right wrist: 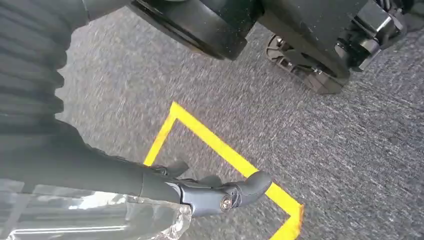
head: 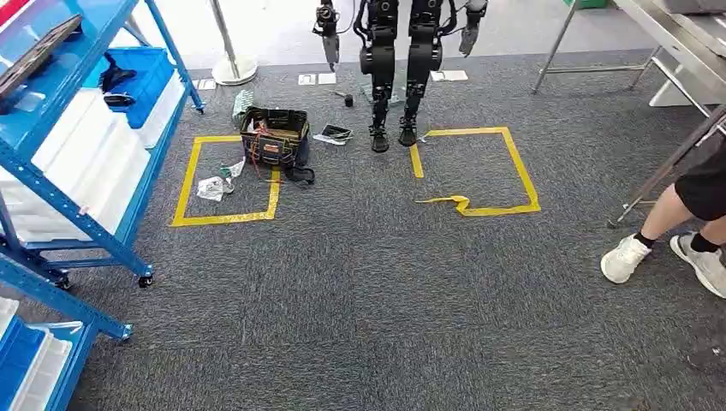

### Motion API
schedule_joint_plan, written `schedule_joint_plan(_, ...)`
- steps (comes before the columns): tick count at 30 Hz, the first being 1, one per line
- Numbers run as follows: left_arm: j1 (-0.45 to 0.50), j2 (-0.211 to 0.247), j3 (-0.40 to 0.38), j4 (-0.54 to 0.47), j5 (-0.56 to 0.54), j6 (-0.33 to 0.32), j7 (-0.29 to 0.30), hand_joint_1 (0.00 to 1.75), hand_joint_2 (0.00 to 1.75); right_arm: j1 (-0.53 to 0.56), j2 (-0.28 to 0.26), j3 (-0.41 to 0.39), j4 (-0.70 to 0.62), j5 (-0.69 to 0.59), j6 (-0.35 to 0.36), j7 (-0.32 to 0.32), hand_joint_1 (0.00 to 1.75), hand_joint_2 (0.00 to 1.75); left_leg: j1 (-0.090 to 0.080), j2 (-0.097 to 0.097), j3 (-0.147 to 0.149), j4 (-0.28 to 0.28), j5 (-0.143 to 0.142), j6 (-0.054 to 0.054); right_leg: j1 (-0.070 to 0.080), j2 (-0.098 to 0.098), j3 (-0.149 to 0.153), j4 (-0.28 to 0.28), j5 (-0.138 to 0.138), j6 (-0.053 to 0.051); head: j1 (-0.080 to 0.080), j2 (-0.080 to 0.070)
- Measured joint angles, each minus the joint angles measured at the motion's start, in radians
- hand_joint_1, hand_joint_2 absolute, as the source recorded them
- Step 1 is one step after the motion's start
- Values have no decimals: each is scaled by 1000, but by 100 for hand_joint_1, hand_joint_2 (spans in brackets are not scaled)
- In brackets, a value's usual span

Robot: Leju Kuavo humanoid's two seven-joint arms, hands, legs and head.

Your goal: Take the parts from the cabinet and place them on the table.

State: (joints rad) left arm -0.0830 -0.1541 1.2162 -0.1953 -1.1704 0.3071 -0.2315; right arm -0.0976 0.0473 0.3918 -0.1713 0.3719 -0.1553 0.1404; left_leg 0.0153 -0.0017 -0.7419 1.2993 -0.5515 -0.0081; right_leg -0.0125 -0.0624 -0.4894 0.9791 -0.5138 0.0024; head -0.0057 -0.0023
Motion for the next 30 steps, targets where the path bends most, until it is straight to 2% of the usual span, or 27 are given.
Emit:
schedule_joint_plan(1,0,0,2,0,3,0,-6,0,0,-1,0,0,0,2,4,4,0,175,2,5,38,-69,38,-1,0,-13,3,0,-3,1,-1,0)
schedule_joint_plan(2,0,0,3,0,8,0,-15,0,0,-5,0,0,0,7,7,11,0,175,4,19,86,-153,73,0,0,-23,6,0,-5,2,0,0)
schedule_joint_plan(3,-2,1,4,0,8,0,-22,0,0,-8,0,0,0,9,8,19,0,175,5,60,145,-248,104,1,0,-32,15,1,-9,9,-1,0)
schedule_joint_plan(4,-6,1,5,0,8,-3,-26,0,0,-11,0,-1,0,10,10,28,0,175,-4,94,163,-276,93,5,15,-42,11,3,-15,18,-2,0)
schedule_joint_plan(5,-10,1,6,0,10,-4,-30,0,0,-14,0,-1,0,13,12,35,0,175,-3,72,160,-280,96,14,13,-46,16,3,-18,23,8,0)
schedule_joint_plan(6,-10,2,8,0,11,-5,-31,0,0,-19,-1,-1,0,13,14,41,0,175,-10,64,158,-278,94,20,13,-56,19,2,-18,27,11,0)
schedule_joint_plan(8,-11,3,15,0,8,-7,-20,0,0,-30,2,-1,0,12,14,49,0,175,-16,41,154,-285,98,35,12,-77,32,-2,-20,39,9,0)
schedule_joint_plan(9,-11,1,15,0,3,-9,-8,0,0,-30,1,-1,0,11,13,52,0,175,-6,31,159,-293,104,45,5,-44,22,8,-30,46,10,0)
schedule_joint_plan(10,-11,2,16,0,-2,-10,3,0,0,-29,-1,-2,0,6,11,52,0,175,-7,21,159,-295,106,48,3,18,7,44,-50,44,12,0)
schedule_joint_plan(11,-15,1,16,0,-4,-10,8,0,0,-27,-1,-3,0,5,8,50,0,175,-7,10,157,-294,108,54,3,42,-29,117,-84,35,14,0)
schedule_joint_plan(13,-20,-2,16,0,-12,-10,10,0,0,-31,-3,-5,0,3,6,45,0,175,-11,-17,152,-294,109,58,3,53,-115,285,-142,26,15,0)
schedule_joint_plan(14,-20,-3,15,0,-14,-10,10,0,0,-34,-5,-6,0,-1,6,42,0,175,-11,-32,153,-294,109,58,3,53,-140,331,-147,30,15,0)
schedule_joint_plan(15,-20,-3,15,0,-16,-10,9,0,0,-36,-5,-8,0,-2,5,41,0,175,-11,-47,155,-294,109,58,2,53,-138,321,-134,37,15,0)
schedule_joint_plan(16,-20,-3,15,0,-20,-11,8,0,0,-34,-5,-10,0,-2,5,41,0,175,-11,-62,156,-294,109,58,1,54,-117,274,-107,46,15,0)
schedule_joint_plan(17,-19,-3,15,0,-24,-11,5,0,0,-33,-6,-12,0,-2,5,41,0,175,-10,-79,159,-293,110,57,-1,62,-77,182,-63,57,15,0)
schedule_joint_plan(18,-19,-4,15,0,-25,-11,4,0,0,-31,-6,-13,0,-2,4,41,0,175,-9,-89,160,-293,110,56,-3,72,-52,125,-38,62,15,0)
schedule_joint_plan(22,-19,-4,15,0,-25,-11,4,0,0,-31,-6,-13,0,-2,4,41,0,175,-9,-89,160,-293,110,56,-3,72,-52,125,-38,62,15,0)
schedule_joint_plan(24,-19,-4,14,0,-26,-11,3,0,0,-31,-6,-13,0,-2,4,41,0,175,-9,-92,161,-293,110,56,-4,79,-43,103,-29,64,15,0)
schedule_joint_plan(25,-19,-3,9,0,-35,-11,-2,0,0,-22,-4,-20,0,-8,2,39,0,175,-14,-128,150,-292,115,34,-2,127,-17,18,-4,40,15,0)
schedule_joint_plan(26,-13,-2,4,0,-44,-10,0,0,0,-22,3,-22,0,-9,-1,37,0,175,-9,-148,143,-292,120,20,-12,98,-7,9,6,19,14,0)
schedule_joint_plan(27,-17,-3,-3,0,-45,-10,7,0,0,-13,2,-24,0,-4,-2,36,0,175,-10,-8,21,-37,-22,7,-2,38,-6,8,4,-3,1,0)
schedule_joint_plan(28,-16,-3,-4,0,-45,-10,7,0,0,-13,1,-24,0,-3,-2,36,0,175,-8,-5,-9,22,-35,5,0,22,-6,8,3,-4,-1,0)
schedule_joint_plan(29,-15,-3,-4,0,-45,-10,7,0,0,-13,1,-24,0,-2,-2,37,0,175,-5,-4,-12,26,-26,3,0,11,-5,8,2,-5,0,0)
schedule_joint_plan(30,-14,-3,-4,0,-45,-10,7,0,0,-14,1,-24,0,-1,-2,39,0,175,-2,1,11,-19,9,2,0,-2,-3,9,0,-7,-1,0)
